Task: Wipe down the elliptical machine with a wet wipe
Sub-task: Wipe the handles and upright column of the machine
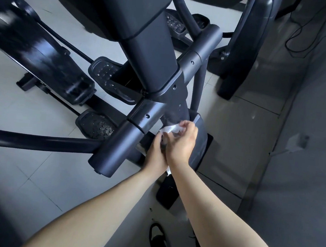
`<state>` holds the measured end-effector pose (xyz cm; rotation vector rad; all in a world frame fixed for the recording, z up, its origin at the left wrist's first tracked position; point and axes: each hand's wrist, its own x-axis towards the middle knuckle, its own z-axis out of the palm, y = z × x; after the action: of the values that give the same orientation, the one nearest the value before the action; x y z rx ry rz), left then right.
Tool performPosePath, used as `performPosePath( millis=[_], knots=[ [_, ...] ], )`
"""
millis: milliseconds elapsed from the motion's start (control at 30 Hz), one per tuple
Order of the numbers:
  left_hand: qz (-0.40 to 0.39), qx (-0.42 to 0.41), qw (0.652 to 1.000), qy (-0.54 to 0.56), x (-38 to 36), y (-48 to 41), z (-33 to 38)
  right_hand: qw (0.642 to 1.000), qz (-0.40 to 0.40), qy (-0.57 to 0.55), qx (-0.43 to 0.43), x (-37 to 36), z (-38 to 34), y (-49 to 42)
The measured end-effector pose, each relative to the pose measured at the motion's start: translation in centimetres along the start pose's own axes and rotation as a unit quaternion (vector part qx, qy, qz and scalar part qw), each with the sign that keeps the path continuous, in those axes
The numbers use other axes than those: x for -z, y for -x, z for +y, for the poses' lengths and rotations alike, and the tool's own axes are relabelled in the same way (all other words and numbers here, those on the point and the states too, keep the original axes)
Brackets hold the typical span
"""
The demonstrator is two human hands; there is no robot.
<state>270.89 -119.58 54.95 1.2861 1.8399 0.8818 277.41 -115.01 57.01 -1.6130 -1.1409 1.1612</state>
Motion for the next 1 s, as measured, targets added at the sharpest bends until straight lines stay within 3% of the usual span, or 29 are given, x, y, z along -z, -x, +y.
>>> performPosePath(
  millis=[67, 133, 233, 267, 333, 367, 433, 633, 733, 833, 1000],
  knots=[
    [0.054, 0.005, 0.994, 0.099, 0.3, 0.2, 0.8, 0.999, -0.005, 0.001, -0.033, 0.0, 0.6, -0.1],
    [0.081, 0.01, 0.991, 0.107, 0.0, -0.1, 0.5, 0.998, -0.02, -0.014, -0.054, 0.5, 0.4, -0.2],
    [0.054, 0.062, 0.987, 0.138, 0.2, 0.1, -0.2, 0.998, -0.031, -0.053, 0.011, 1.3, -1.0, 0.7],
    [0.05, 0.085, 0.987, 0.125, 0.6, -0.2, 0.0, 0.996, -0.033, -0.068, 0.038, 1.4, -1.7, 1.2],
    [-0.003, -0.021, 0.999, -0.046, 0.4, -0.3, -0.8, 0.993, -0.026, -0.076, 0.081, 1.1, -2.8, 1.6],
    [-0.026, -0.008, 0.997, -0.076, 0.4, -0.4, -0.9, 0.993, -0.019, -0.074, 0.092, 0.9, -3.1, 1.4],
    [0.0, 0.051, 0.999, 0.012, 0.3, -0.6, -1.1, 0.992, -0.014, -0.075, 0.096, 0.7, -3.5, 0.8],
    [-0.041, 0.126, 0.989, 0.069, 0.9, -0.7, -0.9, 0.988, -0.074, -0.123, 0.058, 1.3, -3.4, 0.7],
    [-0.042, 0.145, 0.981, 0.12, 0.9, -0.2, -0.2, 0.979, -0.098, -0.178, -0.007, 1.3, -2.9, 1.0],
    [-0.052, 0.137, 0.985, 0.095, 1.5, 0.2, 0.7, 0.958, -0.106, -0.257, -0.072, 0.8, -2.4, 1.3],
    [-0.046, 0.163, 0.978, 0.121, 1.5, 0.1, 0.4, 0.965, -0.105, -0.234, -0.051, 1.0, -2.5, 1.7]
  ],
)
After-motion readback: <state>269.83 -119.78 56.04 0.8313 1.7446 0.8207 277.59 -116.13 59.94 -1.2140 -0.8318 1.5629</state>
